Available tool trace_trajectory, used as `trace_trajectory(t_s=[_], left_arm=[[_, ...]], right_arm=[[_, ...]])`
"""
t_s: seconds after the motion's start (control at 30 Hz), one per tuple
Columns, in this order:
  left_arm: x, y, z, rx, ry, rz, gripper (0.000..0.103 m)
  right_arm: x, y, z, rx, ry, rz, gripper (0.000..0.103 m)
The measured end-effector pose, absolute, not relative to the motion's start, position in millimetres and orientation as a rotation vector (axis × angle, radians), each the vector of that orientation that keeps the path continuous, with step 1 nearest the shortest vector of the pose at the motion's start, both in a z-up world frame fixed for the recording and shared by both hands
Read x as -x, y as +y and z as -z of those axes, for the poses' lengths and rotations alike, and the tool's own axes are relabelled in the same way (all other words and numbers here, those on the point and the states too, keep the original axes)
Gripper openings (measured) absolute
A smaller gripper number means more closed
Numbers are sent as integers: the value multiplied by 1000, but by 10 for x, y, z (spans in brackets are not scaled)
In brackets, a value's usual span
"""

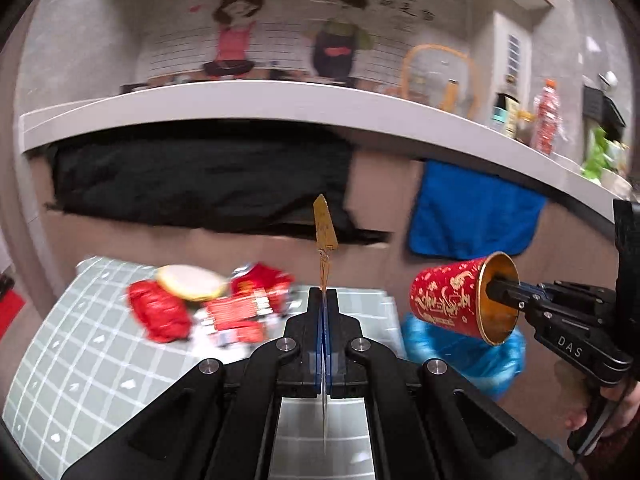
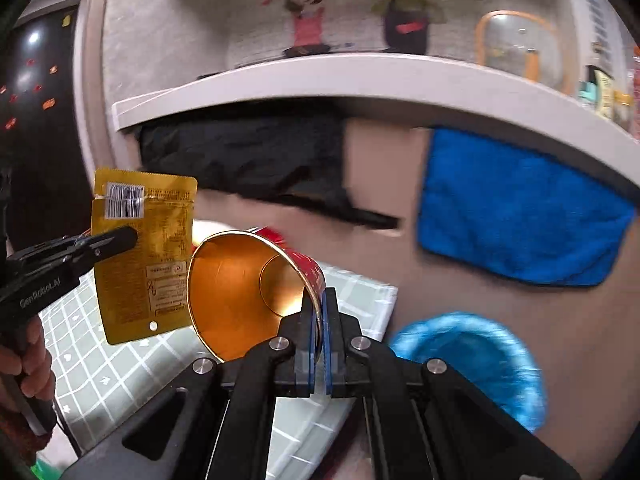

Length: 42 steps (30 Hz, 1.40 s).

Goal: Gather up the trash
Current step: 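Carry cup and yellow wrapper over the blue-lined bin and release both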

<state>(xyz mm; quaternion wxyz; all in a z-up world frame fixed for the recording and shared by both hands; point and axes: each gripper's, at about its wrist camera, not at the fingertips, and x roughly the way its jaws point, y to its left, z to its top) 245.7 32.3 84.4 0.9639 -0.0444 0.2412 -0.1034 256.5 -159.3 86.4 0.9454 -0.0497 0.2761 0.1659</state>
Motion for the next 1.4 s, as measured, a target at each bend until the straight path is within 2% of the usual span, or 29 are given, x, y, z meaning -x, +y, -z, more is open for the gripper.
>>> trace_trajectory(t_s=[0.27, 0.53, 0.8, 1.4], left_arm=[[-2564, -815, -984, 32, 485, 332, 0], [-2671, -1414, -968, 3, 514, 397, 0], [-2890, -1601, -786, 29, 573, 437, 0], [-3503, -1779, -2, 78, 762, 478, 0]], right_arm=[[-2444, -2489, -978, 90, 554, -207, 2], [-2418, -3142, -938, 46, 556, -112, 2], [-2537, -3381, -732, 15, 596, -86, 2], [-3060, -3498, -143, -17, 729, -69, 2]])
